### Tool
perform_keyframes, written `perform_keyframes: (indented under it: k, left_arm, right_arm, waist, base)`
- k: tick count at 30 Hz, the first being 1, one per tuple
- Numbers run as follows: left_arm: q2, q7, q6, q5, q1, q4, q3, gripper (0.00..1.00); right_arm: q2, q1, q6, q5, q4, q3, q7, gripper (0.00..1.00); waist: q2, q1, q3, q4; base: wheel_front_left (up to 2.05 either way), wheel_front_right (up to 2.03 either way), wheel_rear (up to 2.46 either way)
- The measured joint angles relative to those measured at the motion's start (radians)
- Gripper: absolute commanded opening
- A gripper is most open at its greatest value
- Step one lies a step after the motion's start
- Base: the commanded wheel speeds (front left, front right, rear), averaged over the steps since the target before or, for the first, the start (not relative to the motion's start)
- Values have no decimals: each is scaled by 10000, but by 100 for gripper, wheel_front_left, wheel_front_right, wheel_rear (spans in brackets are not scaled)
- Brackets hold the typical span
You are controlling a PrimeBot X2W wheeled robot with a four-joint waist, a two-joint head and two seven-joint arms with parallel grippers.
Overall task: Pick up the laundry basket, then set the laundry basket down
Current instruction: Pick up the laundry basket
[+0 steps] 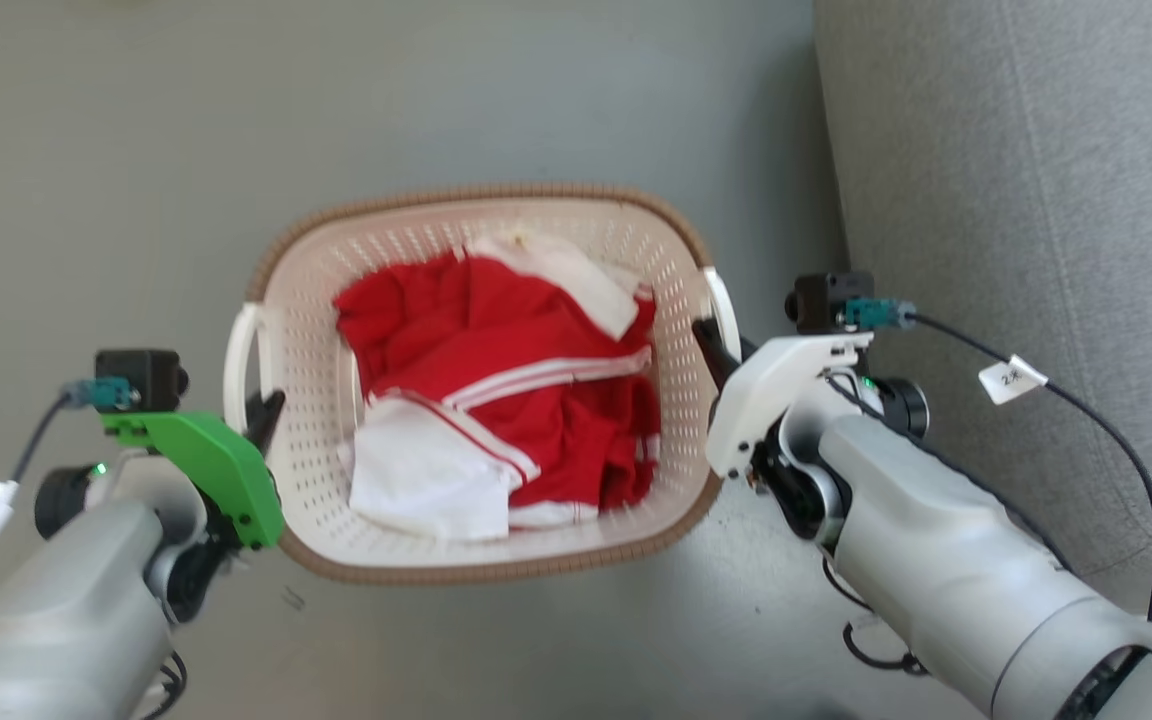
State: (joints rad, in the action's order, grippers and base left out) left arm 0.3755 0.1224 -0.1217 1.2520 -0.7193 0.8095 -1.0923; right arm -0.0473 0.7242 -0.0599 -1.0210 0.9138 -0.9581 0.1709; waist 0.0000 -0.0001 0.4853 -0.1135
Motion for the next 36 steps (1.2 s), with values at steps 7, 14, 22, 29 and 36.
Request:
perform_keyframes:
  k: [7, 14, 22, 29, 36]
  left_arm:
    - [-435, -522, -2, 376, 399, 518, -136, 0]
    - [-844, -991, -2, 826, 941, 947, -150, 0]
    - [-1388, -1415, -2, 1081, 1580, 1565, -276, 0]
    - [-1716, -1728, -2, 1266, 1894, 1935, -334, 0]
    - [-1912, -1835, -2, 1325, 1914, 2219, -326, 0]
  right_arm:
    - [-4, -463, 309, -408, 385, -236, -439, 0]
    - [-54, -762, 614, -715, 715, -566, -947, 0]
    - [-119, -1326, 997, -909, 1141, -918, -1557, 0]
    - [-127, -1573, 1126, -976, 1396, -1089, -1900, 0]
    - [-127, -1573, 1221, -1003, 1492, -1154, -2004, 0]
  waist:
    - [0, 0, -981, 43]
    - [0, 0, -1962, 45]
    - [0, 0, -3081, 24]
    - [0, 0, -3859, 12]
    - [0, 0, -4383, 10]
  base:
    - [0, 0, 0]
    - [0, 0, 0]
    - [0, 0, 0]
    - [0, 0, 0]
    - [0, 0, 0]
